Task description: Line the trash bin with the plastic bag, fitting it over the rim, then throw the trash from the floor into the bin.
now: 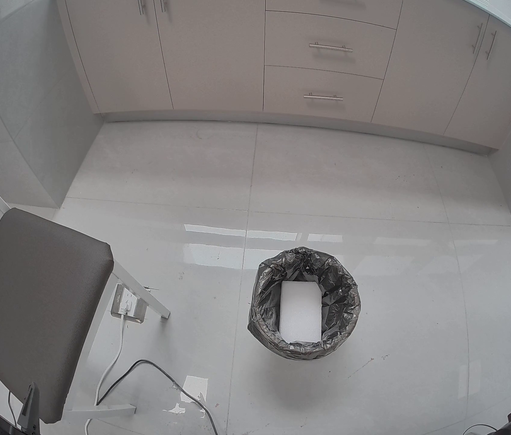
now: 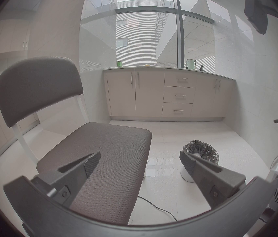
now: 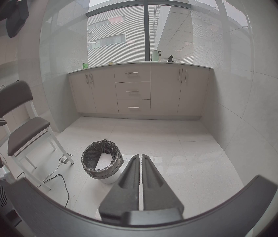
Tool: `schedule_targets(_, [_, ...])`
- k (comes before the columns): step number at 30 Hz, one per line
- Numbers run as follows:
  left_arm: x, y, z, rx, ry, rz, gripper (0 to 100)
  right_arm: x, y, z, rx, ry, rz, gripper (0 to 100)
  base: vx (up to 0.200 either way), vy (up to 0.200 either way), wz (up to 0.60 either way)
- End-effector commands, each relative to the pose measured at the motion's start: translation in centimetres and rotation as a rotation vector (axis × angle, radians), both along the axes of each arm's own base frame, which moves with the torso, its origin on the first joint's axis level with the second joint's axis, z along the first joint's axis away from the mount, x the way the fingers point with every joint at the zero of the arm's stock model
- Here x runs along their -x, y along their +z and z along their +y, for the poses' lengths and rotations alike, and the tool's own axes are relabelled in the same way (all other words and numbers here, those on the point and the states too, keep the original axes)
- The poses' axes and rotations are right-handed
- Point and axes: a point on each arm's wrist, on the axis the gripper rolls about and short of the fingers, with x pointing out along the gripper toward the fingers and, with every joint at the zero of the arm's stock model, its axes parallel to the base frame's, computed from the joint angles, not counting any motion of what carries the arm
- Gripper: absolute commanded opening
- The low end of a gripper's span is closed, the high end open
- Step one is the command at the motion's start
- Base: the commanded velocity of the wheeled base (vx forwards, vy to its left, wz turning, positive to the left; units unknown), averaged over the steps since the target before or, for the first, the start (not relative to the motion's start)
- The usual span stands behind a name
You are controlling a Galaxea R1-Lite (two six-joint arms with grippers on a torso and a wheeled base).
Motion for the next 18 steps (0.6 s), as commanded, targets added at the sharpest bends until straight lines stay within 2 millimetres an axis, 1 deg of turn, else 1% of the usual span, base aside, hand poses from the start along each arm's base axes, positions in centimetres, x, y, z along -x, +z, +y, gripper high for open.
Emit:
schedule_targets(1, [-0.02, -0.51, 0.00, 0.000, 0.000, 0.002, 100, -0.04, -0.51, 0.00, 0.000, 0.001, 0.008, 0, 0.000, 0.000, 0.00])
schedule_targets(18, [-0.02, -0.51, 0.00, 0.000, 0.000, 0.002, 100, -0.04, -0.51, 0.00, 0.000, 0.003, 0.008, 0, 0.000, 0.000, 0.00])
